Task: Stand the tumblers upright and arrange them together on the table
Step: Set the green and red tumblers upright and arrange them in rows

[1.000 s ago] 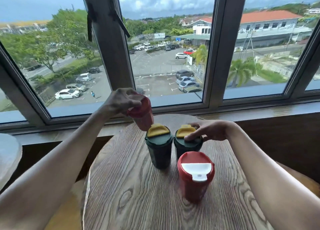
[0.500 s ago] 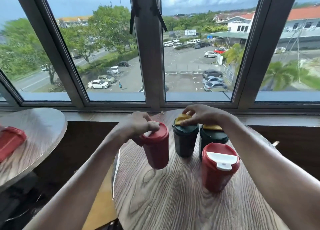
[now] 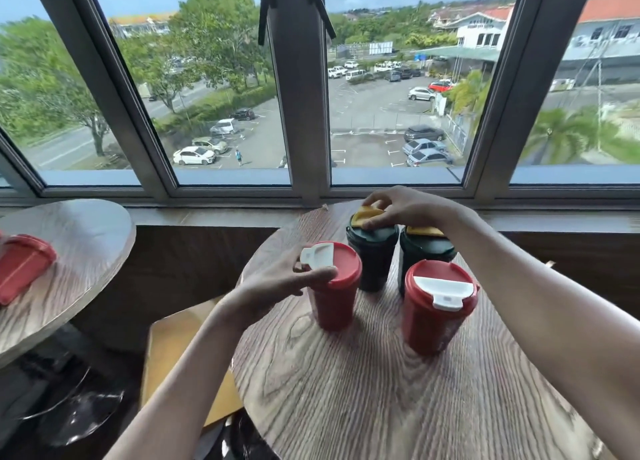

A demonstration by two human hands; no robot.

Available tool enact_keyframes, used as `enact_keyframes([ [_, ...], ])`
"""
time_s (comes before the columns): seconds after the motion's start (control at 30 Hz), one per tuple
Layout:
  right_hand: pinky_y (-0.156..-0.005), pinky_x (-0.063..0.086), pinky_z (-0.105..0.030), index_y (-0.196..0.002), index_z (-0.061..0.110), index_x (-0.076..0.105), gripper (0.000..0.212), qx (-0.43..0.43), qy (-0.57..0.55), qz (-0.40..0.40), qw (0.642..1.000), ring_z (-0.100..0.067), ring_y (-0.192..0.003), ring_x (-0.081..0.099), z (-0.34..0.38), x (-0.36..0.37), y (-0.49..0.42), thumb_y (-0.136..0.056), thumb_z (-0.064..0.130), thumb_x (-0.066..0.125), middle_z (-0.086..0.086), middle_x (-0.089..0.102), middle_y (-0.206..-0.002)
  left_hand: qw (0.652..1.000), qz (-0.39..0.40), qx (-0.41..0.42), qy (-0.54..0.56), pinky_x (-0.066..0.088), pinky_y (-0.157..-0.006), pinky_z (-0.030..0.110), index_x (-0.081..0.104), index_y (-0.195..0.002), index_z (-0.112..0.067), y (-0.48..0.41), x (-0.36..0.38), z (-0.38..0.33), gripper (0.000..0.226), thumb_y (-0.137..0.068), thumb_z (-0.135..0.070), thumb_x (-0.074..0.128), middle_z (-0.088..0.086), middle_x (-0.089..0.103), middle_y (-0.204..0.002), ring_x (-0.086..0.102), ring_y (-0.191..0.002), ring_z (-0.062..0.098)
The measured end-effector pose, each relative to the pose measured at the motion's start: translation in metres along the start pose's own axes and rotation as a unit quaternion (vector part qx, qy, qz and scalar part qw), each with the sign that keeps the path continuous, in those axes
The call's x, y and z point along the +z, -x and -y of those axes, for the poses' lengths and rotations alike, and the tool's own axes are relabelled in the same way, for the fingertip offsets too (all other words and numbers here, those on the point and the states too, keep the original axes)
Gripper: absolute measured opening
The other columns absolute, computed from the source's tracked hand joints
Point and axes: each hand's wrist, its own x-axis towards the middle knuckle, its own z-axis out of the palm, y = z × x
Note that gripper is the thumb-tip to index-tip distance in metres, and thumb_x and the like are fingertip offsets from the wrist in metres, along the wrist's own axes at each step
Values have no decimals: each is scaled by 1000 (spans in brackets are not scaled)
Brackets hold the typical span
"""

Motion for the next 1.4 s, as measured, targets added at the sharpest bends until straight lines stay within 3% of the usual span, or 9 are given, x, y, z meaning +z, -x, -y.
enact_keyframes([
  [0.07, -99, 42, -32, -129, 26, 59, 56, 2, -14, 10, 1000, -21, -110, 58, 0, -2, 3, -78, 37, 78, -5, 59, -122, 995, 73, 26, 63, 45, -103, 29, 45, -142, -25, -3, -3, 25, 76, -77, -14, 83, 0, 64, -133, 56, -128, 13],
  [0.17, -98, 42, -31, -130, 26, 59, 55, 11, -23, 14, 1000, -22, -113, 58, 1, -3, 5, -79, 34, 77, -7, 58, -125, 994, 77, 21, 81, 47, -99, 25, 44, -142, -23, -11, 5, 49, 86, -70, 11, 77, 2, 60, -138, 50, -135, 14],
  [0.47, -98, 41, -30, -133, 27, 57, 57, 9, -26, 7, 1000, -18, -112, 55, -1, -2, 8, -80, 37, 75, -9, 57, -135, 983, -150, 89, 57, 61, -76, 31, 46, -110, -34, -3, 68, 57, 77, -53, -10, 92, 1, 65, -109, 71, -90, 8],
  [0.6, -95, 40, -29, -133, 28, 56, 58, 8, -25, 4, 1000, -18, -111, 55, -1, -2, 7, -79, 39, 75, -9, 56, -137, 966, -227, 111, 53, 56, -72, 19, 38, -108, -26, -2, 98, 52, 75, -62, 4, 90, 1, 64, -104, 67, -88, -2],
  [0.77, -93, 40, -30, -133, 29, 56, 59, 6, -28, 5, 1000, -18, -109, 55, -2, -2, 7, -79, 41, 76, -10, 56, -137, 955, -287, 78, 14, 55, -86, 43, 33, -99, -43, -6, 121, 49, 78, -50, -37, 94, 0, 62, -112, 65, -101, 15],
  [0.87, -99, 42, -34, -131, 30, 57, 57, 5, -29, 8, 1000, -20, -112, 55, -3, -2, 7, -78, 41, 76, -9, 56, -137, 942, -325, 82, -23, 49, -86, 36, 33, -103, -40, -5, 129, 44, 83, -47, -43, 93, -2, 57, -112, 58, -105, 17],
  [1.0, -101, 42, -36, -132, 30, 57, 58, 3, -27, 7, 1000, -21, -115, 54, -2, -1, 7, -78, 41, 76, -9, 55, -137, 936, -338, 93, -24, 45, -91, 29, 34, -114, -38, -4, 132, 44, 93, -44, -46, 95, -5, 52, -119, 52, -112, 13],
  [1.17, -93, 42, -31, -131, 25, 59, 57, -5, -28, 4, 1000, -20, -110, 56, 0, -3, 9, -78, 39, 77, -8, 59, -129, 948, -308, 75, -27, 48, -93, 45, 41, -115, -35, -2, 134, 50, 84, -48, -46, 91, -3, 55, -115, 54, -111, 20],
  [1.4, -92, 50, -29, -119, 15, 67, 38, -18, -151, -127, 980, -16, -105, 64, -25, -14, 39, -83, 28, 74, -5, 70, -114, 955, -282, 82, -30, 51, -86, 42, 44, -106, -41, -3, 128, 56, 72, -49, -43, 88, -11, 64, -104, 59, -104, 20],
])
